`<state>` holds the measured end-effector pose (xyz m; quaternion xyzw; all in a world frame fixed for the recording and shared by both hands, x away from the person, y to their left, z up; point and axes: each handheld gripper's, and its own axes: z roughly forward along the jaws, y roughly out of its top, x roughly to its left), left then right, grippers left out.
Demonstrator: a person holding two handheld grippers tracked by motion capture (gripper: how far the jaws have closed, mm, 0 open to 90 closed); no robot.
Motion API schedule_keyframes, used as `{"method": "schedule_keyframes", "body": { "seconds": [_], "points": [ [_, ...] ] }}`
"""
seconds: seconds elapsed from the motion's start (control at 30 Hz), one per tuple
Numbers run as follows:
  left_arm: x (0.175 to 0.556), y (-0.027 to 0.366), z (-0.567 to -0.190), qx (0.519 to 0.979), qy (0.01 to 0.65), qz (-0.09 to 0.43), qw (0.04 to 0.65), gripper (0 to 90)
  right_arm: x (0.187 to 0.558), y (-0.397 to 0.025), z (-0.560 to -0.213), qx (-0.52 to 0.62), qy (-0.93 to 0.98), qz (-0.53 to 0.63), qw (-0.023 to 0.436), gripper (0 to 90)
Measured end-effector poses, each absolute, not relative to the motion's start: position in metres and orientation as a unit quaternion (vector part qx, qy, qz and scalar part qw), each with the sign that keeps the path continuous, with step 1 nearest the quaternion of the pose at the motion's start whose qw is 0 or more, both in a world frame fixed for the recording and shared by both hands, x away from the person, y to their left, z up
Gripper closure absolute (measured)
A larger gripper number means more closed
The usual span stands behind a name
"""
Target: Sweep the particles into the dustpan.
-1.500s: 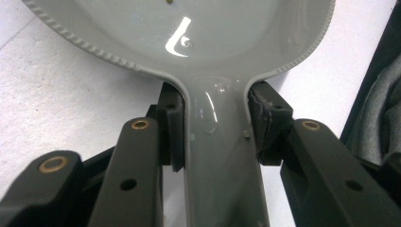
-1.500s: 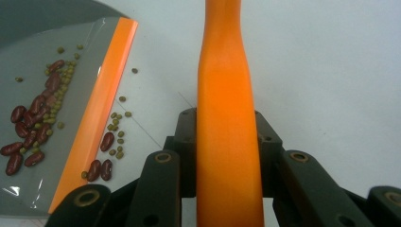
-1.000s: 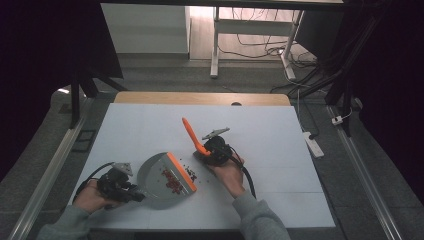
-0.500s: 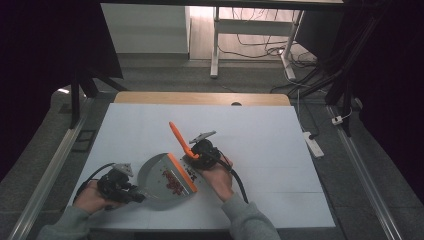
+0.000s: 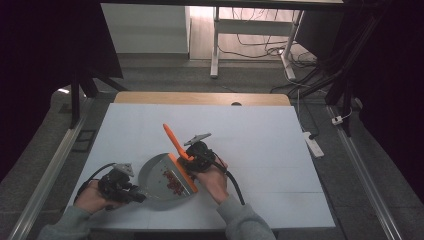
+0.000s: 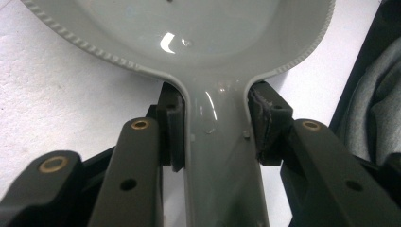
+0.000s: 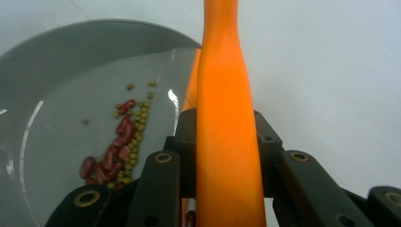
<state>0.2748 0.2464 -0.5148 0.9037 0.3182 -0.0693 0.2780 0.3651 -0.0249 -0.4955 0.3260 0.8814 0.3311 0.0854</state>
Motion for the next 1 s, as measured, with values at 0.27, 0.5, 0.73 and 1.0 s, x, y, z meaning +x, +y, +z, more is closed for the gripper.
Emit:
{"method": "schedule_keyframes", "body": {
  "seconds": [0.27, 0.5, 0.73, 1.0],
  "points": [
    [0.275, 0.247, -0.515, 0.904, 0.318, -0.070, 0.277, 61.7, 0.362, -0.016, -0.495, 0.330, 0.869, 0.364, 0.056, 70.8],
    [0.275, 0.247, -0.515, 0.903, 0.319, -0.070, 0.279, 61.7, 0.354, 0.007, -0.488, 0.292, 0.872, 0.393, 0.015, 70.8],
    [0.275, 0.247, -0.515, 0.903, 0.319, -0.070, 0.280, 61.7, 0.367, -0.013, -0.469, 0.298, 0.863, 0.403, 0.060, 70.8],
    [0.275, 0.248, -0.514, 0.902, 0.320, -0.071, 0.281, 61.7, 0.388, -0.045, -0.472, 0.331, 0.856, 0.384, 0.097, 70.7]
  ]
}}
